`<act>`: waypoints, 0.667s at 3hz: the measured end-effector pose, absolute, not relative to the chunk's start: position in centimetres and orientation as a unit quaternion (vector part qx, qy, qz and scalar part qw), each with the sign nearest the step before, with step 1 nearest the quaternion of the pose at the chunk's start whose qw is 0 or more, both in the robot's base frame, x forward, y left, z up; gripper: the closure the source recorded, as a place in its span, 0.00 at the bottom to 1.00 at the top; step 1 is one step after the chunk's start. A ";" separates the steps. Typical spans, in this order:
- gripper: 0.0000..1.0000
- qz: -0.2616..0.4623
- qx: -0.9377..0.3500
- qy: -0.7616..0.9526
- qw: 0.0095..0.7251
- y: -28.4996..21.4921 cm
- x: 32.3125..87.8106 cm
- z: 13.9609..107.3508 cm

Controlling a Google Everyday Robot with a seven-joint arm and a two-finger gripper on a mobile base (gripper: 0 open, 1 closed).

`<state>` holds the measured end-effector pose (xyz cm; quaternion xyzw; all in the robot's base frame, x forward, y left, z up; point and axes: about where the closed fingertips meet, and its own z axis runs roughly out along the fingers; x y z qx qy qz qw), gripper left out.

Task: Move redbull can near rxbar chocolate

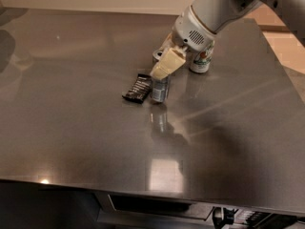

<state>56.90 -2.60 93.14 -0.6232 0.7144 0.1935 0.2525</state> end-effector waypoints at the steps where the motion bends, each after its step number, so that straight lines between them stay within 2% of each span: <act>1: 0.59 0.187 -0.630 0.714 0.243 -1.7 57.3 92.3; 2: 0.36 0.183 -0.635 0.713 0.234 -1.2 57.4 91.6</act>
Offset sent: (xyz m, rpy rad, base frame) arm 0.0050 0.0151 -0.0203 -0.0657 0.0122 0.0255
